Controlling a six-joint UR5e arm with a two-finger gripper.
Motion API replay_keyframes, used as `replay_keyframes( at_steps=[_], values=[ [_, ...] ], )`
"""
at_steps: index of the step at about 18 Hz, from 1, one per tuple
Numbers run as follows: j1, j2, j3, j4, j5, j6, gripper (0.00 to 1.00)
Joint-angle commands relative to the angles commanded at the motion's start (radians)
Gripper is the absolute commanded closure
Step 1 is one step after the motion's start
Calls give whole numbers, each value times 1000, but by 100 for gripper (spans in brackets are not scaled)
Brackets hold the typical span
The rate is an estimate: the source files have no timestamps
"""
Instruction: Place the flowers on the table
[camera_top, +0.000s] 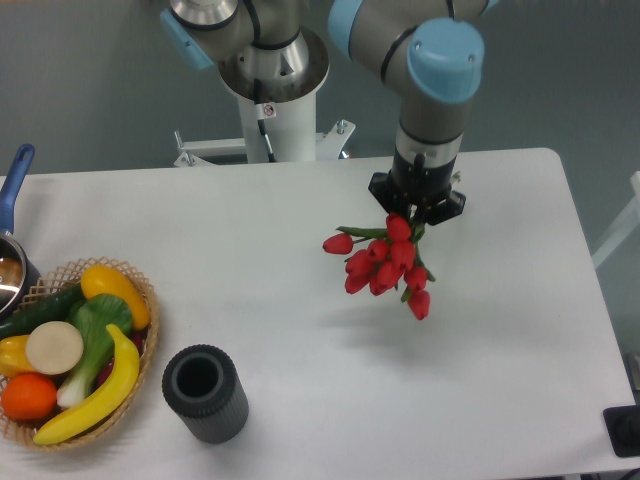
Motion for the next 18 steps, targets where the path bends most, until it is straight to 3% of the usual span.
replay_keyframes(
  at_steps=[3, 5, 6, 8, 11, 13, 15, 18],
  values=[
    [-16, -36, 18, 11, -3, -2, 68],
    [-23, -36, 17, 15, -8, -5, 34],
    [-23, -36, 11, 47, -2, -3, 0],
    [-23, -34, 3, 107, -2, 3, 0],
    [-8, -36, -3, 138, 3, 5, 0],
    [61, -23, -20, 184, 11, 8, 0],
    [102, -6, -23, 190, 8, 24, 0],
    [93, -3, -43, 190, 9, 98, 0]
  ],
)
